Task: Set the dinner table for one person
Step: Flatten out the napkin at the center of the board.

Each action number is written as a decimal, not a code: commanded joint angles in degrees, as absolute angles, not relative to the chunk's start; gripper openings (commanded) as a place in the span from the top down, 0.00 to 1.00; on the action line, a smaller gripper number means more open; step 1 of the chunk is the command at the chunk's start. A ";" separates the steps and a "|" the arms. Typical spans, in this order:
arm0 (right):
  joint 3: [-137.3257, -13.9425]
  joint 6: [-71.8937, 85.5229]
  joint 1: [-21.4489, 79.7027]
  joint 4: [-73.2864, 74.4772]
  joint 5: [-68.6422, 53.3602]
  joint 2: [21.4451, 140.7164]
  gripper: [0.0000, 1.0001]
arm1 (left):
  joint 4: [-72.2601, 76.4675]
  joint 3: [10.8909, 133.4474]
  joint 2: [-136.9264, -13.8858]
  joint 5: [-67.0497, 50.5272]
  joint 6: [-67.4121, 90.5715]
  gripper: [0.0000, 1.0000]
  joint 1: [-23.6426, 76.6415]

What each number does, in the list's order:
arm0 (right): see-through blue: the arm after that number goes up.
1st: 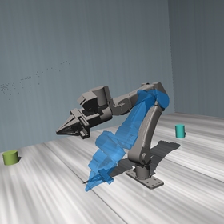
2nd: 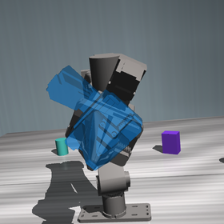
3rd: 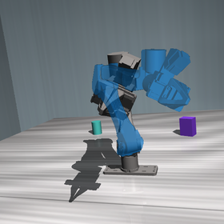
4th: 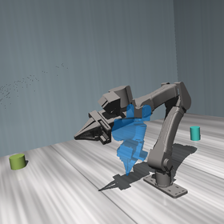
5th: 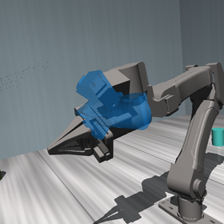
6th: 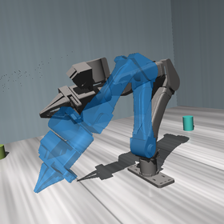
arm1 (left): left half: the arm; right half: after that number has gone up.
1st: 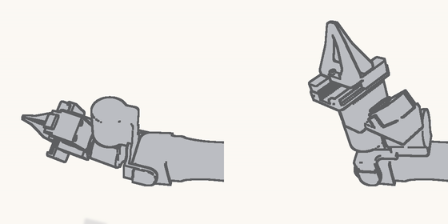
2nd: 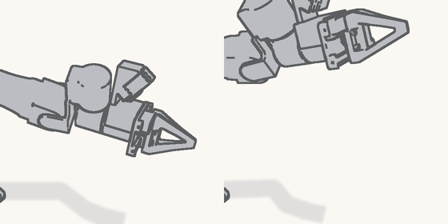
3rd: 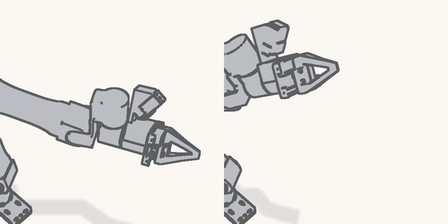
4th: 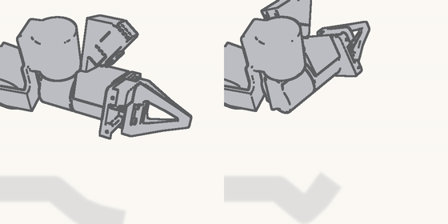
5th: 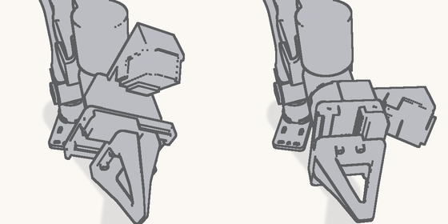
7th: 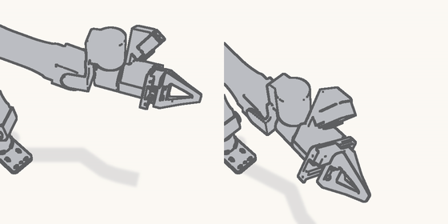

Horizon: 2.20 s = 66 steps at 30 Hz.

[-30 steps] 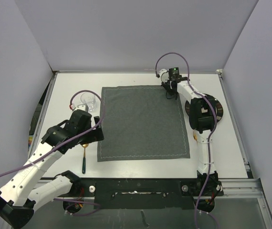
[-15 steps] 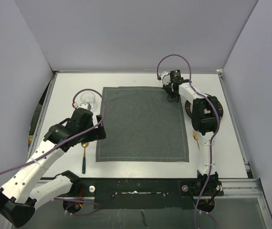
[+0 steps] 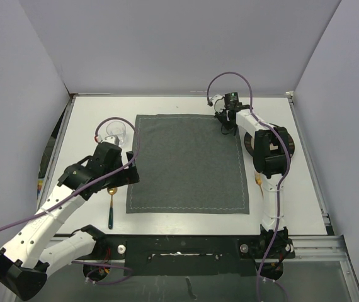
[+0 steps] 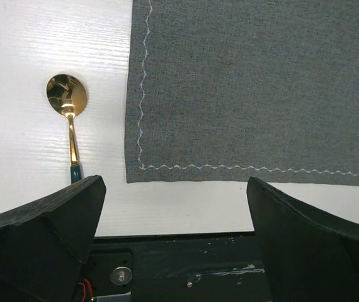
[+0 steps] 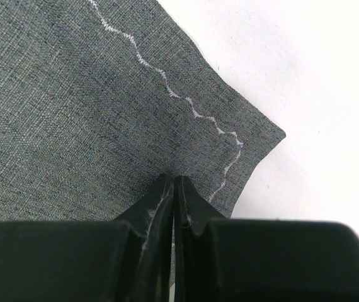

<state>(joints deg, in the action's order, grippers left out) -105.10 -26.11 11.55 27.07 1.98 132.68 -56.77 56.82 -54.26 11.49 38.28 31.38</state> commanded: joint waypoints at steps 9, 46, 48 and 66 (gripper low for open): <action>-108.19 -26.05 11.05 29.33 2.25 133.41 1.00 | -54.89 56.80 -53.40 10.16 36.48 0.02 29.64; -111.47 -26.97 10.83 32.48 2.71 135.43 0.94 | -53.47 56.85 -54.01 8.53 35.06 0.02 27.33; -110.19 -26.45 10.83 33.08 2.11 134.06 0.90 | -53.17 56.81 -53.52 8.75 34.92 0.02 27.33; -100.72 -27.00 11.12 38.34 2.02 114.95 0.70 | -54.13 55.24 -46.18 10.73 34.98 0.02 26.90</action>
<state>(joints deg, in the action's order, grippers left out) -99.94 -26.39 11.25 38.52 1.93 120.20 -55.48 55.61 -48.88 9.72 35.29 27.27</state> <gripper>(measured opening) 0.304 0.979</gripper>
